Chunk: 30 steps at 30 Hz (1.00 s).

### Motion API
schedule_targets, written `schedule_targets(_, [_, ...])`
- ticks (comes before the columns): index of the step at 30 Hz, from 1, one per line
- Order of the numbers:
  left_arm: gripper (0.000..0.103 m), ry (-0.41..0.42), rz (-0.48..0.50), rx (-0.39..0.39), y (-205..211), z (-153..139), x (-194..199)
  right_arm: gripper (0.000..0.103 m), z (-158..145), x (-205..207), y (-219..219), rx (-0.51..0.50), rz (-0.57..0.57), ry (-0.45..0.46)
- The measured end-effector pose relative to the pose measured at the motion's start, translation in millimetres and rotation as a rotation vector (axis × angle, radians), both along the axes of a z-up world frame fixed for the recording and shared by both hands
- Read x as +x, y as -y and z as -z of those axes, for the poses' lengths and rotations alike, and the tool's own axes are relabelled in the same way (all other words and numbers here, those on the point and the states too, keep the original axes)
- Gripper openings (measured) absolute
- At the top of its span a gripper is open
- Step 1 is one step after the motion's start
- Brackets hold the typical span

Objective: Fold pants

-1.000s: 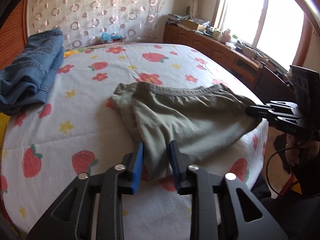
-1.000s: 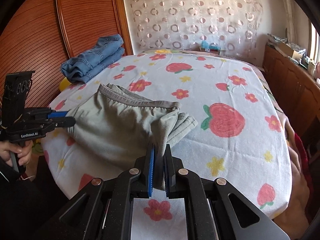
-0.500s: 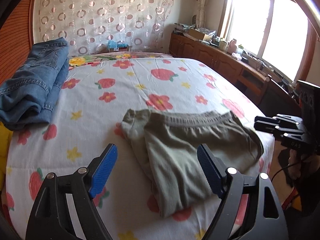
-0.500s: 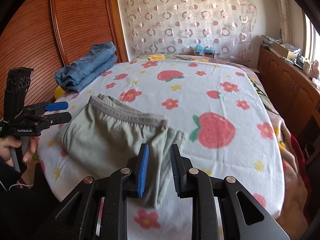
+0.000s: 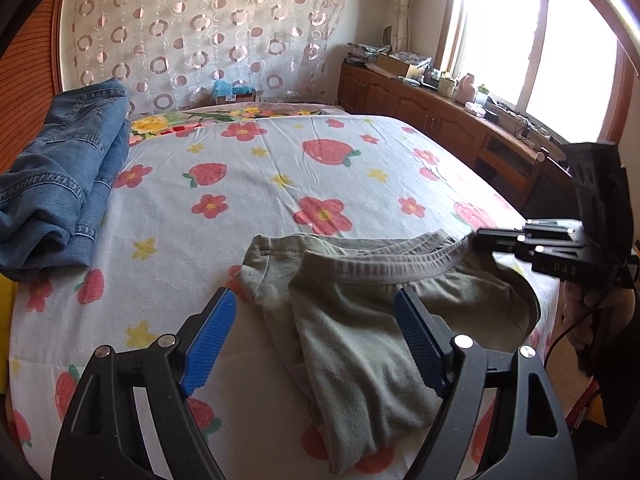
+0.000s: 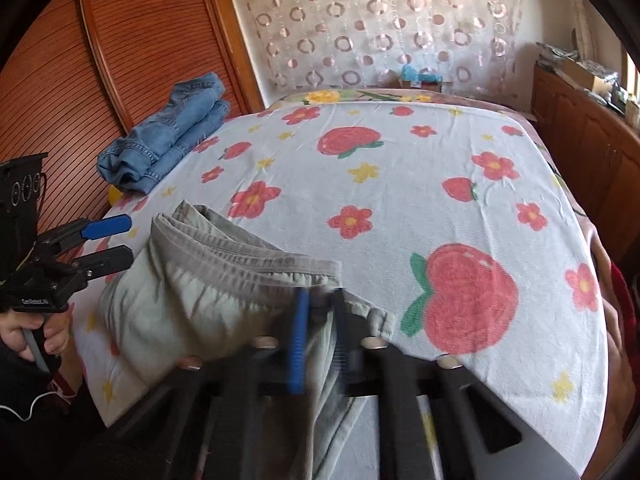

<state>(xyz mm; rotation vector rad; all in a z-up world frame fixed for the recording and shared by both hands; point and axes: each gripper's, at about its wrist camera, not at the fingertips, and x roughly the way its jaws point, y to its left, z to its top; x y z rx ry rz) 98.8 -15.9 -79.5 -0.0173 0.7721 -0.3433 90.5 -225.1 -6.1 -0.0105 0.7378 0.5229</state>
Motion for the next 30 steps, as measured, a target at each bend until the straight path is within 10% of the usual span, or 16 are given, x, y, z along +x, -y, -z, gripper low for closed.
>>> schedule_targets(6, [0.079, -0.002, 0.000, 0.003, 2.4, 1.3, 3.6, 0.006, -18.7, 1.6, 2.2, 0.034, 0.042, 0.118])
schedule_targets(20, [0.079, -0.041, -0.022, 0.033, 0.3, 14.7, 19.6, 0.006, -0.5, 16.8, -8.5, -0.042, 0.085, 0.046])
schedule_targets(30, [0.079, -0.056, -0.032, 0.043, -1.0, 22.4, 24.0, 0.027, -6.7, -5.3, -6.1, -0.065, 0.085, 0.069])
